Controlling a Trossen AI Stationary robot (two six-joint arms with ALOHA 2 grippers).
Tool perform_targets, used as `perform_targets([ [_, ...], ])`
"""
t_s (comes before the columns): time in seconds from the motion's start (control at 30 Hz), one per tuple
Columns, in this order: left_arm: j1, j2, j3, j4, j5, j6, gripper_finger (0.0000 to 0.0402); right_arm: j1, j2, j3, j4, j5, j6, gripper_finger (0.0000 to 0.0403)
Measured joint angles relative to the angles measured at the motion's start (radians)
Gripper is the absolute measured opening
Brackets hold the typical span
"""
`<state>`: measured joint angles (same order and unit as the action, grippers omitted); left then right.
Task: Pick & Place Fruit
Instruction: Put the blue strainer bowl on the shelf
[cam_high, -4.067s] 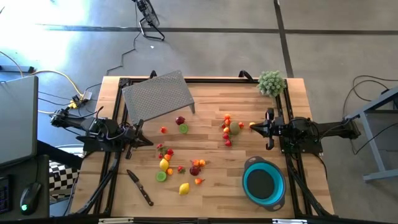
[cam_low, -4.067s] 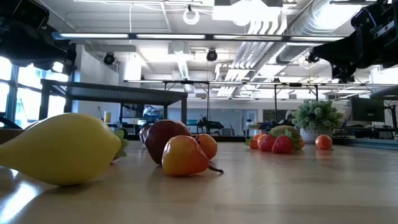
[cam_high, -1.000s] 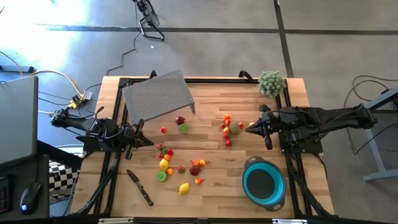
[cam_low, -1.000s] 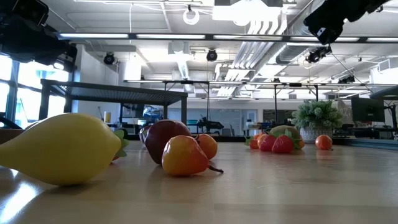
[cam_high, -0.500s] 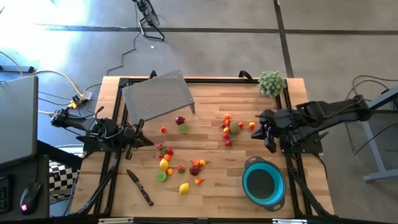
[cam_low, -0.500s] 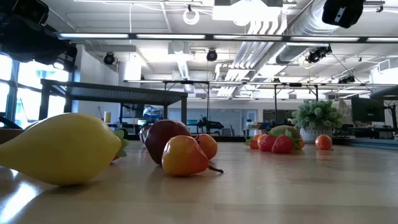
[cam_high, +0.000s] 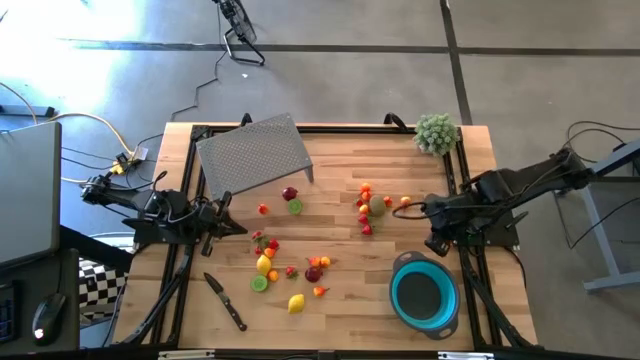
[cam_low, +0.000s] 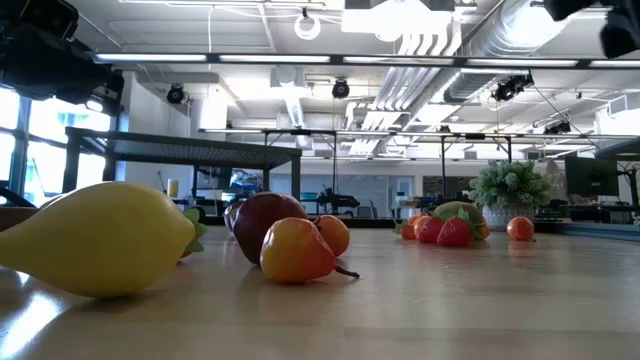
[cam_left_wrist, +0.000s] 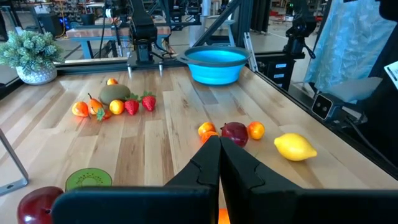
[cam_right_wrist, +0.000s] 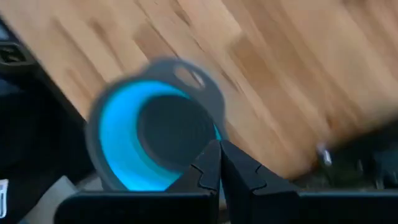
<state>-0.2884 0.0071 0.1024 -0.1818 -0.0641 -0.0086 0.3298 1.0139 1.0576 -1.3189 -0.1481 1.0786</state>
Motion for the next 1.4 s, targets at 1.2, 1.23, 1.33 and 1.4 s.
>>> perform_targets([
  [1.2, 0.0, 0.0, 0.0, 0.0, 0.001, 0.003, 0.0001, 0.113, 0.071, -0.095, 0.022, 0.045, 0.132, 0.0295],
  [1.23, 0.0, 0.0, 0.0, 0.0, 0.001, 0.003, 0.0001, 0.125, 0.08, -0.095, 0.021, 0.045, 0.133, 0.0299],
  [1.33, 0.0, 0.0, 0.0, 0.0, 0.001, 0.003, 0.0001, 0.162, 0.116, -0.095, 0.026, 0.044, 0.134, 0.0302],
  [1.4, 0.0, 0.0, 0.0, 0.0, 0.001, 0.003, 0.0001, 0.182, 0.141, -0.095, 0.033, 0.042, 0.134, 0.03],
])
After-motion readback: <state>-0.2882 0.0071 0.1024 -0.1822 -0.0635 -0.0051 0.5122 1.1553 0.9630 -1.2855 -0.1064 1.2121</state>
